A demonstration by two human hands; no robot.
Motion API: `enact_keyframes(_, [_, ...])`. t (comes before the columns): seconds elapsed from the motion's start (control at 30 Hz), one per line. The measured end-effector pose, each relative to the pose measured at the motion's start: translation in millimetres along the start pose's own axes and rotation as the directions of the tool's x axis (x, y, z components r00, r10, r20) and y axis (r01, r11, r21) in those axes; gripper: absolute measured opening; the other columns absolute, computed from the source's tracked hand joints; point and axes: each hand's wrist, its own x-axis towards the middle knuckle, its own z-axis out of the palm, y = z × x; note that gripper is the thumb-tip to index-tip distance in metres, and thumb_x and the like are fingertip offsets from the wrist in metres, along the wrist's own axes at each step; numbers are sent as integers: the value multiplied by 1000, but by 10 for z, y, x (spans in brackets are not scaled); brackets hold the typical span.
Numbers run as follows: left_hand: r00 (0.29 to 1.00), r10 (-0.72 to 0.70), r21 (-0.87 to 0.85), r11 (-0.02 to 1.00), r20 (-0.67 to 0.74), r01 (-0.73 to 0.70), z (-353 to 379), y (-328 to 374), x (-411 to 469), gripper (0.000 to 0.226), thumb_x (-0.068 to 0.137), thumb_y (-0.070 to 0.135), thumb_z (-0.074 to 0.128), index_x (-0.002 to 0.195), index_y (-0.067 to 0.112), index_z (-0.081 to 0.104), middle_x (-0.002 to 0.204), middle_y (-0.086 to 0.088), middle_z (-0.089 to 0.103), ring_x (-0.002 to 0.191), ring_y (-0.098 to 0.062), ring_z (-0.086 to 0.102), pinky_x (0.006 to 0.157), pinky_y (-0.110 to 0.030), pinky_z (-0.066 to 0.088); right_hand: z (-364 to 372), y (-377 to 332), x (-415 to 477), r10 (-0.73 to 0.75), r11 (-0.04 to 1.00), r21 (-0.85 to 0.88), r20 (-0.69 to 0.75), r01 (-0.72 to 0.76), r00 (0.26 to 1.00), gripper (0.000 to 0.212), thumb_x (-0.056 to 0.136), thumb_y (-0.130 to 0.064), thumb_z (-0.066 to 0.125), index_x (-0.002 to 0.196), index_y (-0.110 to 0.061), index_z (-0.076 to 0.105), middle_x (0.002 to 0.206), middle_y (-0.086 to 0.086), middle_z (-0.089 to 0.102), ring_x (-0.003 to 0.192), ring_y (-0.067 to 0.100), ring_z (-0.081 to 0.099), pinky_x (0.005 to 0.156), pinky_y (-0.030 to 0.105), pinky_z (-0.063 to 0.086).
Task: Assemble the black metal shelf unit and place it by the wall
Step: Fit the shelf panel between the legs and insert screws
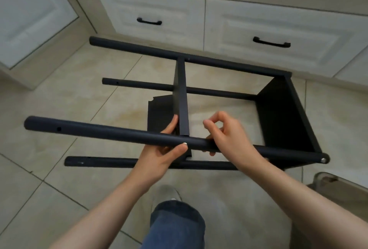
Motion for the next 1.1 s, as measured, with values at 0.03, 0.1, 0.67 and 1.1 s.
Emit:
enact_keyframes(0.03, [1000,-3,-11,1000,-11,3,13,-61,3,82,78,39,70,151,43,34,124,17,64,109,15,60,84,-6,48,26,27,11,-1,1000,-19,4,1,1000,13,100,-39,49,95,-27,50,65,8,71,59,15,70,73,46,60])
enact_keyframes(0.1, [999,-17,-39,999,-31,16,36,-169,7,82,76,38,70,151,39,37,122,16,66,108,14,61,84,-6,47,75,70,27,1,999,-52,6,-1,1000,13,100,-40,50,93,-28,50,63,7,71,58,15,69,72,47,59])
enact_keyframes(0.67, [986,-142,-183,975,-90,124,213,-579,-54,63,75,32,71,132,45,47,112,31,69,114,12,60,86,-7,47,194,307,60,32,986,-167,42,-24,999,16,98,-42,51,86,-31,49,64,3,71,57,15,67,71,46,57])
enact_keyframes(1.1, [946,-209,167,953,-246,254,265,-442,-263,35,73,59,60,84,31,77,69,25,72,72,11,67,66,-7,48,264,503,1,-26,938,-339,140,73,990,20,98,-44,50,82,-36,41,63,1,68,52,14,60,59,38,53])
